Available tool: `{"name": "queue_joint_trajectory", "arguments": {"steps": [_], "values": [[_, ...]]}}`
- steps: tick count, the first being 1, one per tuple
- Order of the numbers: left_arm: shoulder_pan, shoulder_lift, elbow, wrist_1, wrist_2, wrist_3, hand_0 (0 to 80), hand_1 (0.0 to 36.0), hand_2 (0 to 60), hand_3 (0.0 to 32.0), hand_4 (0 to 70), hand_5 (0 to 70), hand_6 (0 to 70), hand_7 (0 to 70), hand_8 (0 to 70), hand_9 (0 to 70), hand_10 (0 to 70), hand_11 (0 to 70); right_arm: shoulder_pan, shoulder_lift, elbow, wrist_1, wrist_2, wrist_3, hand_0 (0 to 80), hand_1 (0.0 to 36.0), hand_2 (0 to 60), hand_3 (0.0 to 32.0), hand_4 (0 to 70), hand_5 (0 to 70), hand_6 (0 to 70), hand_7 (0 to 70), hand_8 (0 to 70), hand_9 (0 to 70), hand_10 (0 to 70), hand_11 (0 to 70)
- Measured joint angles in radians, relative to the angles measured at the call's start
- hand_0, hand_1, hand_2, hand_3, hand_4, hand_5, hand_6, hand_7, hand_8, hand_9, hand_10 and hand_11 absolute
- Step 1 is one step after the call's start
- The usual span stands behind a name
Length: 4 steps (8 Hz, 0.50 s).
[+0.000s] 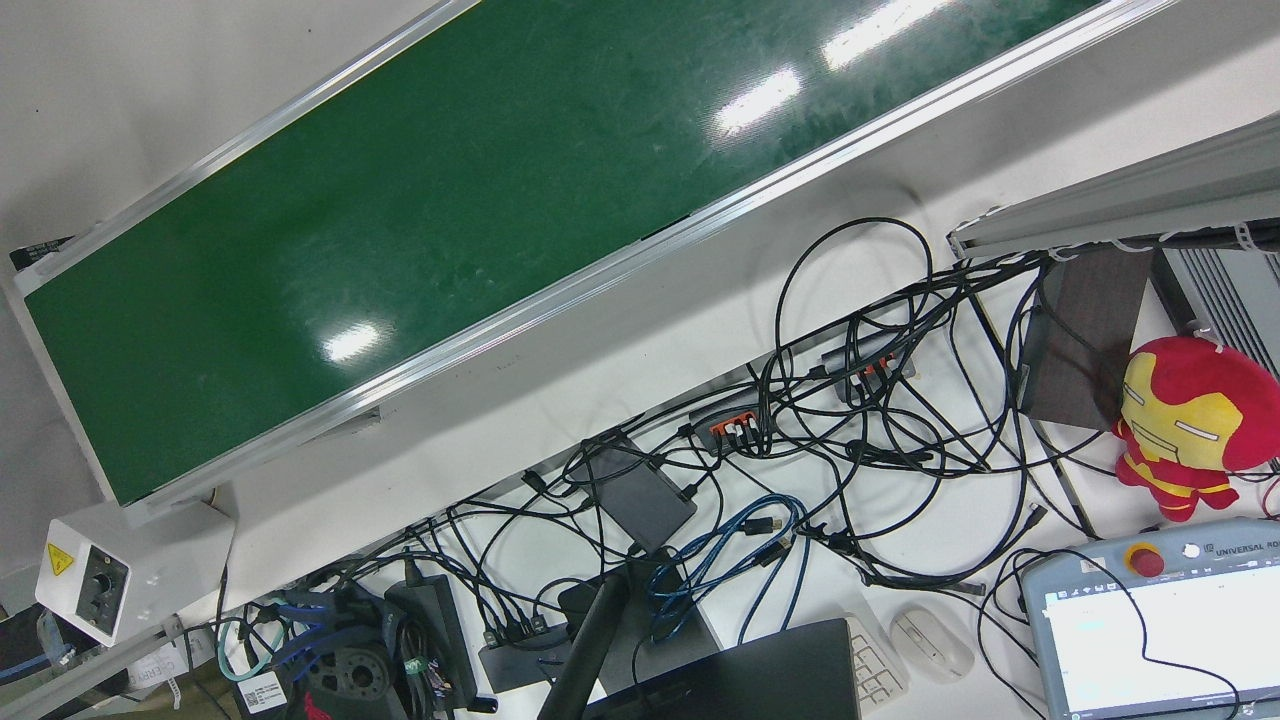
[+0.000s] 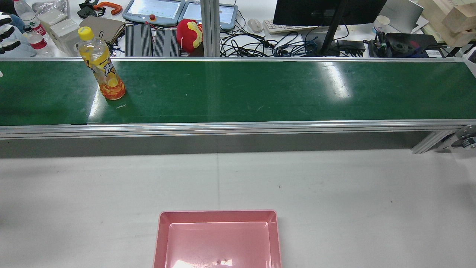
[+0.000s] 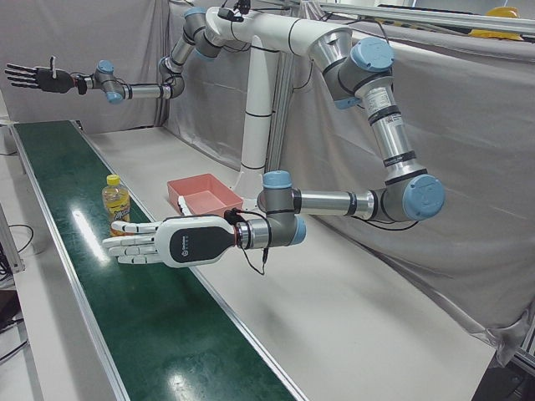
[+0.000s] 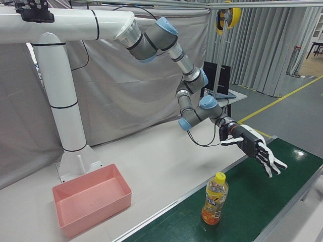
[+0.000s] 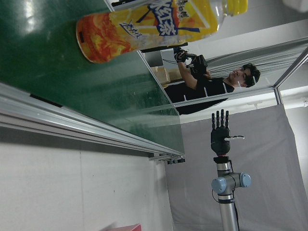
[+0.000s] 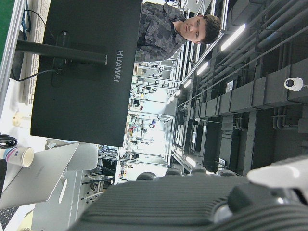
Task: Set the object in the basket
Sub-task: 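Reach the left hand toward the yellow-capped juice bottle on the conveyor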
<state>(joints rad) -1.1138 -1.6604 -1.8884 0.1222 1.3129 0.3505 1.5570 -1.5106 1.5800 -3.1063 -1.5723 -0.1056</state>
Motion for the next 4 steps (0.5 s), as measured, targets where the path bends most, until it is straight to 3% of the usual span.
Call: {"name": "queue_joint_trajectory", "arguments": {"steps": [4], "values": [[0.107,-0.120,0.011,0.087,-0.049,0.010,53.0,11.9,0.0,0.0,4.9,24.4,0.0,0.0,5.8,7.3,8.6,14.2,0.000,0.000,0.001,0.000,0.000,0.000,0.0,0.0,0.0,0.0,0.0,0.0,0.0,0.0,0.0,0.0,0.0,0.0]]}}
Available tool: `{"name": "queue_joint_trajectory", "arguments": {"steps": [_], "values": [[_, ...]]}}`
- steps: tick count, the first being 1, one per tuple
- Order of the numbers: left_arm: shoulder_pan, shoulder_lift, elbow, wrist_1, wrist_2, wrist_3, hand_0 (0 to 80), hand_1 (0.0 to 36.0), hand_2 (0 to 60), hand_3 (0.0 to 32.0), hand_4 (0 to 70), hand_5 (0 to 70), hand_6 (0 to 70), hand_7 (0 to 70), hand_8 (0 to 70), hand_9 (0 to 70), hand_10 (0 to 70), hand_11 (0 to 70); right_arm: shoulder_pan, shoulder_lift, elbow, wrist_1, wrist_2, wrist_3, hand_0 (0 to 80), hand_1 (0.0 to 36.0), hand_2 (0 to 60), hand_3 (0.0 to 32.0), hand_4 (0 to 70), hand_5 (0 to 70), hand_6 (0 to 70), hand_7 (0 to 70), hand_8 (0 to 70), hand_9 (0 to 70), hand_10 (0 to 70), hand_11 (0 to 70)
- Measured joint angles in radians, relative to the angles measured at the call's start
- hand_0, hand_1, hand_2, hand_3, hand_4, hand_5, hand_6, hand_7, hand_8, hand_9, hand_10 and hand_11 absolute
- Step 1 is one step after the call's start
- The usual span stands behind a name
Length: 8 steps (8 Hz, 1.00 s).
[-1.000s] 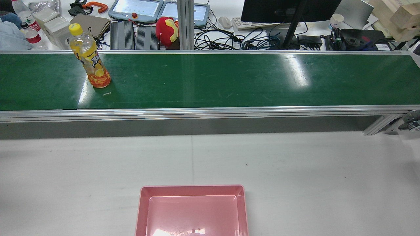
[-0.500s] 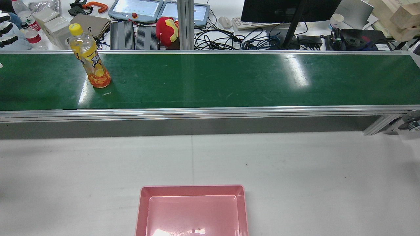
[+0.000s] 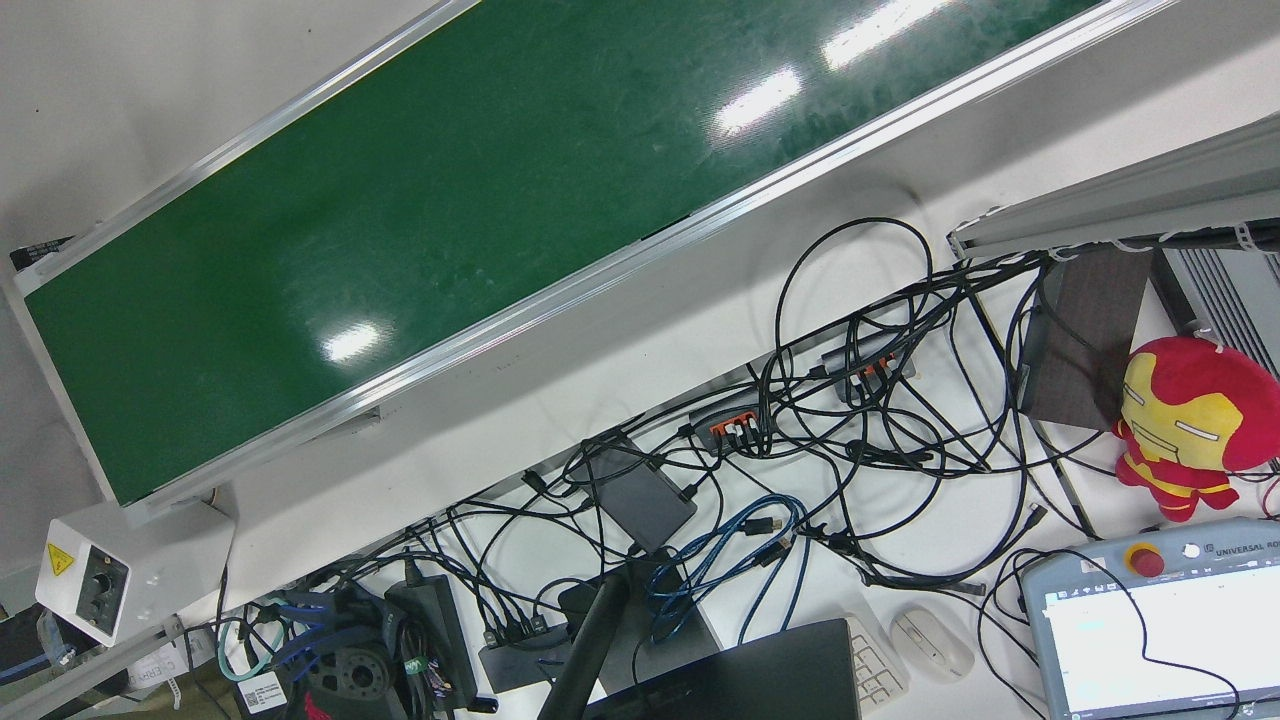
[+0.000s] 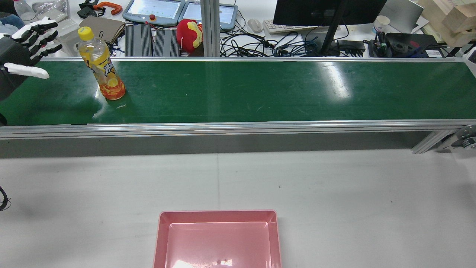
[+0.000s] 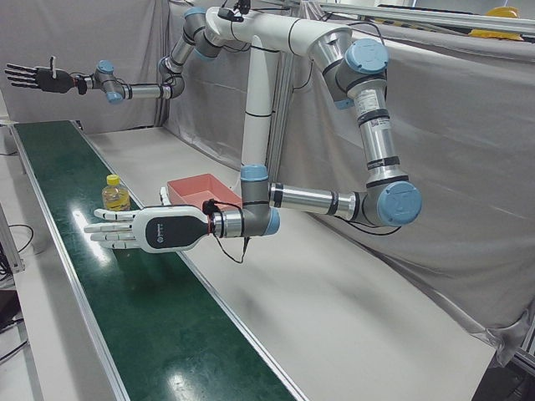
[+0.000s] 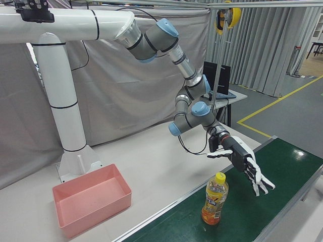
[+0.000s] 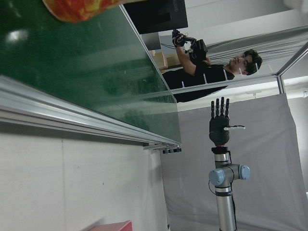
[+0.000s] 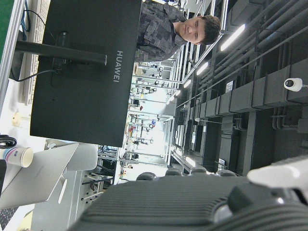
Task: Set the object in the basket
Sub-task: 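Reach the left hand toward the yellow-capped juice bottle on the conveyor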
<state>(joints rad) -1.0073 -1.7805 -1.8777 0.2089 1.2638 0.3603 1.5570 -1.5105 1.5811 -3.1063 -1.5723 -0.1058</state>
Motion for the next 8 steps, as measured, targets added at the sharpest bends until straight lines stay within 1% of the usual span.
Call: {"name": "queue_joint_trajectory", "arguments": {"steps": [2,3,6,8], "values": [[0.066,-0.017,0.019,0.001,-0.074,0.005,52.3,12.1,0.0,0.0,3.5,24.1,0.0,0.0,5.9,7.3,7.9,13.2,0.000,0.000,0.000,0.000,0.000,0.000,0.0,0.0,0.0,0.0,0.0,0.0,0.0,0.0,0.0,0.0,0.0,0.0],[0.080,-0.029,0.036,-0.002,-0.094,0.009,52.4,12.1,0.0,0.0,4.0,24.1,0.0,0.0,5.8,7.1,7.7,12.9,0.000,0.000,0.000,0.000,0.000,0.000,0.0,0.0,0.0,0.0,0.0,0.0,0.0,0.0,0.0,0.0,0.0,0.0],[0.091,-0.075,0.088,-0.003,-0.106,0.013,53.4,12.4,0.0,0.0,4.7,24.9,0.0,0.0,5.8,7.3,7.8,13.1,0.000,0.000,0.001,0.000,0.000,0.000,0.0,0.0,0.0,0.0,0.0,0.0,0.0,0.0,0.0,0.0,0.0,0.0],[0.104,-0.128,0.101,0.024,-0.105,0.015,53.6,12.4,0.0,0.0,5.0,25.5,0.0,0.0,6.4,8.2,8.7,14.3,0.000,0.000,0.002,0.000,0.000,0.001,0.0,0.0,0.0,0.0,0.0,0.0,0.0,0.0,0.0,0.0,0.0,0.0]]}}
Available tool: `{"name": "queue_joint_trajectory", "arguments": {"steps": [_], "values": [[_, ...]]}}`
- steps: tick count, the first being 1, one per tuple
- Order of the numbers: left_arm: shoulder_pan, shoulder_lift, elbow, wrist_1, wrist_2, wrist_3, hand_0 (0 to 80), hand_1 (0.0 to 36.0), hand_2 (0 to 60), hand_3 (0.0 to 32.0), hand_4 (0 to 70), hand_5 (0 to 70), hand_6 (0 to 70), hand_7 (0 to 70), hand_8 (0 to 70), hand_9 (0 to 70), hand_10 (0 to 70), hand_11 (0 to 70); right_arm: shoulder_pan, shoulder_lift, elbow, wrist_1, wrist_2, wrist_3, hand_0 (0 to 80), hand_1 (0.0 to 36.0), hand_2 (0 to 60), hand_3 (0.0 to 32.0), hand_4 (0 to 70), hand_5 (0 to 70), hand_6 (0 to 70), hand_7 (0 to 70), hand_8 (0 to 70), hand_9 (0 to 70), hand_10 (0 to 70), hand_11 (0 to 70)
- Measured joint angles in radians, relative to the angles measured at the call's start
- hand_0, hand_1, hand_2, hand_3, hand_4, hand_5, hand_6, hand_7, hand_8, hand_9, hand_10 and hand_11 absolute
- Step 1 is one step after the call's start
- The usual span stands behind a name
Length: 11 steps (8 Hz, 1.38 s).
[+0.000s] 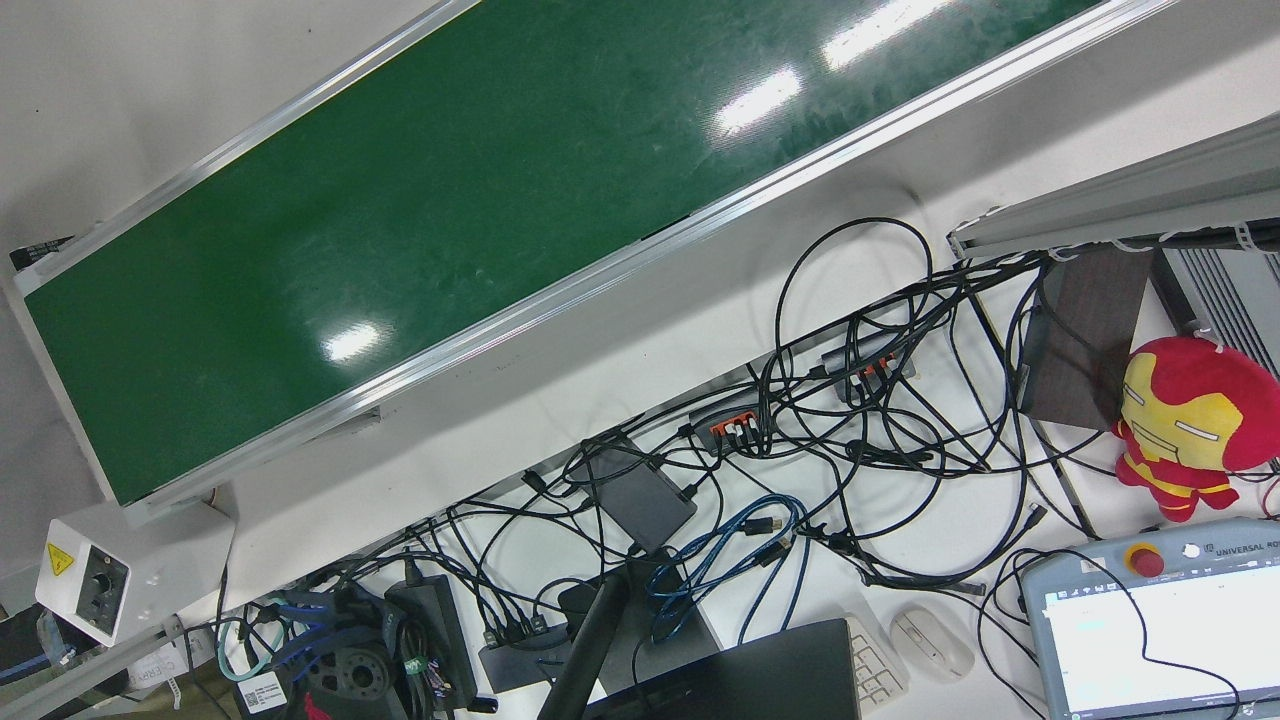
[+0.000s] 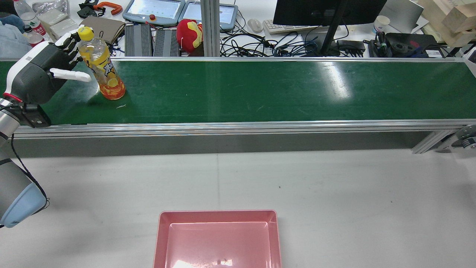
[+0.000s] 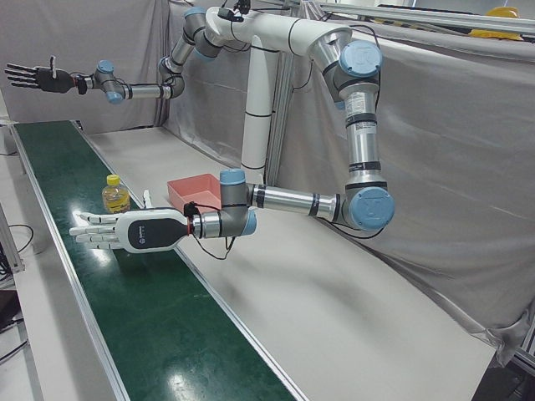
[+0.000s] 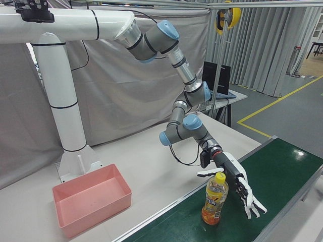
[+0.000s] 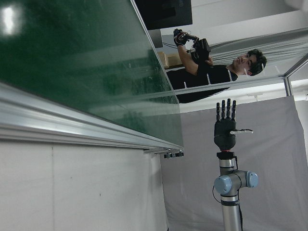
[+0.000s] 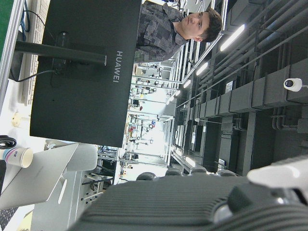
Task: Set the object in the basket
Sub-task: 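Reach the left hand toward the yellow-capped juice bottle on the conveyor, then close the left hand fingers around the juice bottle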
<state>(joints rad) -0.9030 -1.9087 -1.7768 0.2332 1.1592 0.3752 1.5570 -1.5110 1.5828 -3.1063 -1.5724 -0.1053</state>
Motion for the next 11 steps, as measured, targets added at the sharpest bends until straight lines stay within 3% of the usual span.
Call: {"name": "queue_joint_trajectory", "arguments": {"steps": [5,6,7,8,9,10,11], "values": [[0.024,-0.036,0.000,0.025,0.002,0.001,54.0,12.9,0.0,0.0,10.8,30.7,0.0,1.5,8.5,11.3,11.6,18.6,0.000,0.000,0.000,0.000,0.000,0.001,0.0,0.0,0.0,0.0,0.0,0.0,0.0,0.0,0.0,0.0,0.0,0.0],[0.024,-0.046,-0.001,0.034,0.002,0.001,55.3,14.9,0.0,0.0,17.2,35.2,0.3,2.4,10.0,13.3,13.9,21.9,0.000,0.000,0.000,0.000,0.000,0.000,0.0,0.0,0.0,0.0,0.0,0.0,0.0,0.0,0.0,0.0,0.0,0.0],[0.024,-0.054,-0.003,0.043,0.002,0.001,57.5,18.8,3.4,0.0,27.3,45.5,4.2,5.1,13.0,17.2,19.9,30.7,0.000,0.000,0.000,0.000,0.000,0.000,0.0,0.0,0.0,0.0,0.0,0.0,0.0,0.0,0.0,0.0,0.0,0.0],[0.024,-0.066,-0.006,0.067,0.002,0.001,59.5,21.3,19.3,0.0,37.8,62.6,17.3,17.8,25.4,33.4,35.9,52.3,0.000,0.000,0.000,0.000,0.000,0.000,0.0,0.0,0.0,0.0,0.0,0.0,0.0,0.0,0.0,0.0,0.0,0.0],[0.027,-0.094,-0.008,0.117,0.002,0.001,63.2,26.2,44.6,0.0,44.6,70.0,45.5,42.1,53.1,66.4,50.8,70.0,0.000,0.000,0.000,0.000,0.000,0.000,0.0,0.0,0.0,0.0,0.0,0.0,0.0,0.0,0.0,0.0,0.0,0.0],[0.031,-0.140,-0.009,0.193,0.002,0.002,59.4,21.9,48.2,0.0,44.3,70.0,60.8,62.0,70.0,70.0,69.5,70.0,0.000,0.000,0.000,0.000,0.000,0.000,0.0,0.0,0.0,0.0,0.0,0.0,0.0,0.0,0.0,0.0,0.0,0.0],[0.034,-0.182,-0.010,0.259,0.000,0.002,56.9,21.4,57.4,0.0,44.2,70.0,64.0,66.2,70.0,70.0,70.0,70.0,0.000,0.000,0.000,0.000,0.000,-0.001,0.0,0.0,0.0,0.0,0.0,0.0,0.0,0.0,0.0,0.0,0.0,0.0]]}}
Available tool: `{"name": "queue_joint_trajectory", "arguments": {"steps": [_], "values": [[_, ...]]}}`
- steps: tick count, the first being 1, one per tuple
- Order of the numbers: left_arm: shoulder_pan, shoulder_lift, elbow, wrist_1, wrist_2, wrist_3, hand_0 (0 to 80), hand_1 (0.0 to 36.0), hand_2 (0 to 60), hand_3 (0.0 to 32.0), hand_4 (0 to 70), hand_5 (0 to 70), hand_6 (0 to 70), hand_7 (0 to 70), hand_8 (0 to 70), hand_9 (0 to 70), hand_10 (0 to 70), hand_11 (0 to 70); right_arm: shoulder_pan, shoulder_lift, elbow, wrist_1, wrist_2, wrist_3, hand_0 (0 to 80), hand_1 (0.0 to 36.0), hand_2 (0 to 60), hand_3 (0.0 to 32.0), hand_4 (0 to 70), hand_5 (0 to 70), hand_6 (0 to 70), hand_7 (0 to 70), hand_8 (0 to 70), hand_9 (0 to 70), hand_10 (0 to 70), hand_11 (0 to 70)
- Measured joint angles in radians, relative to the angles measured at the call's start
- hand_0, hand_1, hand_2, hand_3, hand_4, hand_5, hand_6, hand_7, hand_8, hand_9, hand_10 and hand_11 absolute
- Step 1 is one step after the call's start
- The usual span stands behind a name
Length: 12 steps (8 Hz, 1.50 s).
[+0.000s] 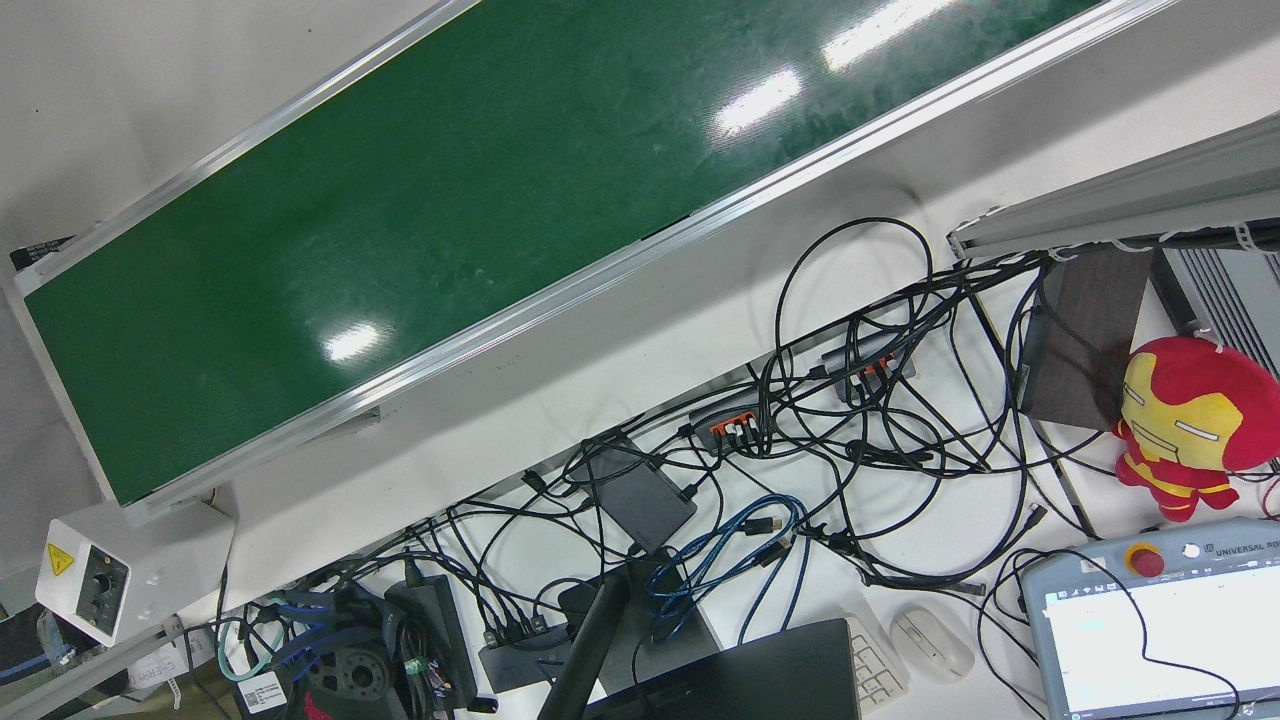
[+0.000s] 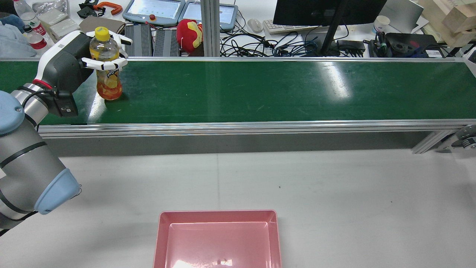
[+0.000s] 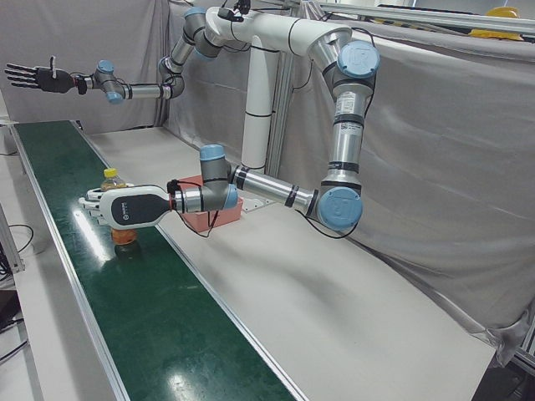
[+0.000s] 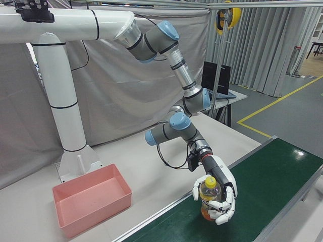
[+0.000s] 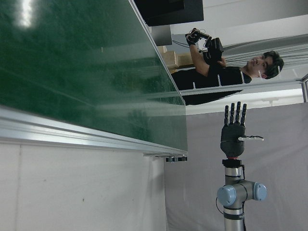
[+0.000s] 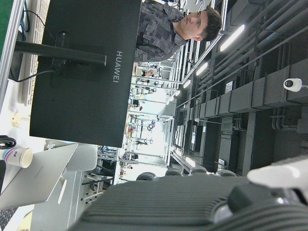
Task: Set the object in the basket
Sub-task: 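Close the left hand fingers around the juice bottle, then lift the bottle off the conveyor and carry it toward the pink tray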
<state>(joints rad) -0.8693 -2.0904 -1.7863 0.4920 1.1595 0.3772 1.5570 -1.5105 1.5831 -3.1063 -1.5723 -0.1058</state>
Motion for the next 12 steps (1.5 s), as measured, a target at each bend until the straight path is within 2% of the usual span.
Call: {"name": "queue_joint_trajectory", "arguments": {"steps": [1,4,6,8,10,11,12], "values": [[0.001,-0.027,0.000,0.041,-0.001,0.000,55.7,22.4,60.0,0.0,43.9,70.0,66.2,67.7,70.0,70.0,70.0,70.0,0.000,0.000,0.001,0.000,0.000,0.000,0.0,0.0,0.0,0.0,0.0,0.0,0.0,0.0,0.0,0.0,0.0,0.0],[0.003,-0.048,-0.016,0.073,0.001,-0.003,51.2,20.4,60.0,0.0,40.8,70.0,66.0,67.9,70.0,70.0,70.0,70.0,0.000,0.000,0.001,0.000,0.000,0.000,0.0,0.0,0.0,0.0,0.0,0.0,0.0,0.0,0.0,0.0,0.0,0.0],[0.035,-0.041,-0.107,0.091,0.030,-0.007,50.5,20.6,60.0,0.0,39.8,70.0,66.8,68.9,70.0,70.0,70.0,70.0,0.000,0.000,0.001,0.000,0.000,0.001,0.0,0.0,0.0,0.0,0.0,0.0,0.0,0.0,0.0,0.0,0.0,0.0],[0.094,-0.036,-0.211,0.137,0.095,-0.008,50.8,21.1,60.0,0.0,40.8,70.0,67.6,69.1,70.0,70.0,68.6,70.0,0.000,0.000,-0.002,0.000,0.000,0.001,0.0,0.0,0.0,0.0,0.0,0.0,0.0,0.0,0.0,0.0,0.0,0.0],[0.201,-0.040,-0.267,0.163,0.132,-0.008,51.8,21.7,60.0,0.0,41.9,70.0,66.9,68.2,70.0,70.0,67.1,70.0,0.000,0.000,-0.002,0.000,0.000,0.001,0.0,0.0,0.0,0.0,0.0,0.0,0.0,0.0,0.0,0.0,0.0,0.0],[0.277,-0.043,-0.278,0.167,0.137,-0.005,52.2,22.3,60.0,0.0,43.2,70.0,66.2,67.6,70.0,70.0,63.8,70.0,0.000,0.000,-0.002,0.000,0.000,0.001,0.0,0.0,0.0,0.0,0.0,0.0,0.0,0.0,0.0,0.0,0.0,0.0],[0.363,-0.045,-0.285,0.168,0.137,-0.003,52.6,22.3,60.0,0.0,42.6,70.0,65.4,67.2,70.0,70.0,63.4,70.0,0.000,0.000,-0.002,0.000,0.000,0.001,0.0,0.0,0.0,0.0,0.0,0.0,0.0,0.0,0.0,0.0,0.0,0.0]]}}
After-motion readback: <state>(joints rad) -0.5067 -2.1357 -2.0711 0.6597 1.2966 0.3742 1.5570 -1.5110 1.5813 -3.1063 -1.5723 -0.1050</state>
